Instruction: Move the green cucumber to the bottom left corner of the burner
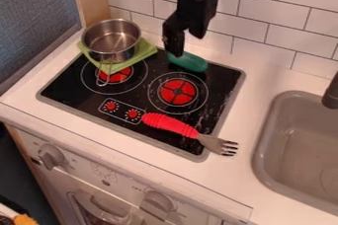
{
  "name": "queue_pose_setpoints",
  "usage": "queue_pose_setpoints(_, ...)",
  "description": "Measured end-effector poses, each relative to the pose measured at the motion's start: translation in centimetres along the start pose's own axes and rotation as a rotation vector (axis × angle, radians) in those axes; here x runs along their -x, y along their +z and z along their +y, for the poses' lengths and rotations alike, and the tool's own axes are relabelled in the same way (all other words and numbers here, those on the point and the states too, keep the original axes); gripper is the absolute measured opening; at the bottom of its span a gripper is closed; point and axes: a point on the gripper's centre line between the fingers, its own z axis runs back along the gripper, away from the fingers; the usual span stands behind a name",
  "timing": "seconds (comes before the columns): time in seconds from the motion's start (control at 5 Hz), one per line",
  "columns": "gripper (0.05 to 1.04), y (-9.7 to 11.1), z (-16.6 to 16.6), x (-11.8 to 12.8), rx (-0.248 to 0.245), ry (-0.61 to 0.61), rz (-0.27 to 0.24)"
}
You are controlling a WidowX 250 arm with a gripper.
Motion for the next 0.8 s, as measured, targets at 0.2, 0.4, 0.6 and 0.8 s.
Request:
queue_pose_setpoints(0.2, 1.001, -2.2, 0.5, -0.3, 0.021, 0.011, -0.022)
queue_pose_setpoints(0.4, 1.001, -4.0, 1.0, -0.5, 0.041, 0.007, -0.033)
queue_pose_setpoints(0.6, 0.941, -4.7, 1.3, -0.5, 0.026, 0.000, -0.029)
queue_pose_setpoints(0.8, 0.674, -4.8, 1.4, -0.3, 0.026, -0.016, -0.014)
